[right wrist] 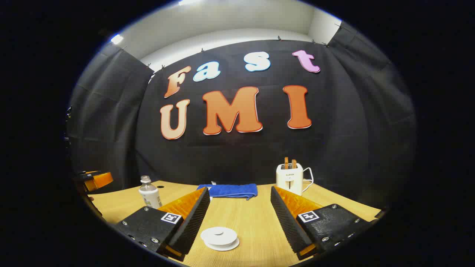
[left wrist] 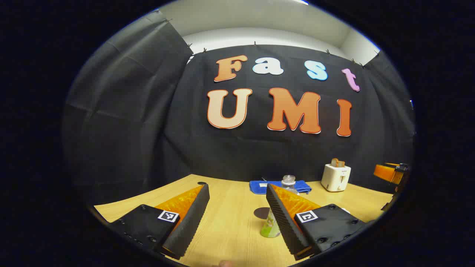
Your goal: Open the teacup lid with one hand, grasp the water bottle and pour water into the teacup with the other hand; after pouring, place the water bottle on the coaster and then close the teacup lid.
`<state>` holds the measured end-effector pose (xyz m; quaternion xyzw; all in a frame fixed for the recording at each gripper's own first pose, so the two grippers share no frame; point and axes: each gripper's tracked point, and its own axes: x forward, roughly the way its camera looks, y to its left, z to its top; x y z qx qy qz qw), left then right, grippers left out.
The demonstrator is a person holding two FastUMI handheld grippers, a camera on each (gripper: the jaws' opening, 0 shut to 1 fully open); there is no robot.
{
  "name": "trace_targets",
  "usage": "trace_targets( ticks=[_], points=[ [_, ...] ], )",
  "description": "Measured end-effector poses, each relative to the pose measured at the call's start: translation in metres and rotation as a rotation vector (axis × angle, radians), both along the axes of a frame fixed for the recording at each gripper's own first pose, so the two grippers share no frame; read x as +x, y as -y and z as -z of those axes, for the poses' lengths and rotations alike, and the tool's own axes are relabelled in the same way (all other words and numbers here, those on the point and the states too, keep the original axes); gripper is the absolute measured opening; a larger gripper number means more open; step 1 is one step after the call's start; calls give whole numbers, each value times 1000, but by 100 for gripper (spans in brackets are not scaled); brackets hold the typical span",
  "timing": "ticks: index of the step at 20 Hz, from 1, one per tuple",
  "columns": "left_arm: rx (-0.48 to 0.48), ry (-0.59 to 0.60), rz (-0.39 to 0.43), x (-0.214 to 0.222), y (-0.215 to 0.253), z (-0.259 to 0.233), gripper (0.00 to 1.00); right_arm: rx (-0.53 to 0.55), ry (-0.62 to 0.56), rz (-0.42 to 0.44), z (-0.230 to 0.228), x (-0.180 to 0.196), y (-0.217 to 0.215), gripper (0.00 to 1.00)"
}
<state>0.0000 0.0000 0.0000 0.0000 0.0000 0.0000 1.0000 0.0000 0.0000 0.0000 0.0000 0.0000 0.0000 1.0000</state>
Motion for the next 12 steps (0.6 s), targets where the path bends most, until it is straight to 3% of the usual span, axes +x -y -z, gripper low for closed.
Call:
trace_targets(
  ticks=[4,7,12],
  points=[
    [-18,33,-1,2,5,-6,99,-34,-21,11,10,0,-4,98],
    [7,8,5,7,13,4,99,-38,-33,-14,13,-2,-11,98],
    [-2,-15,33,9,23,15,99,-43,-43,14,18,0,2,98]
  ],
)
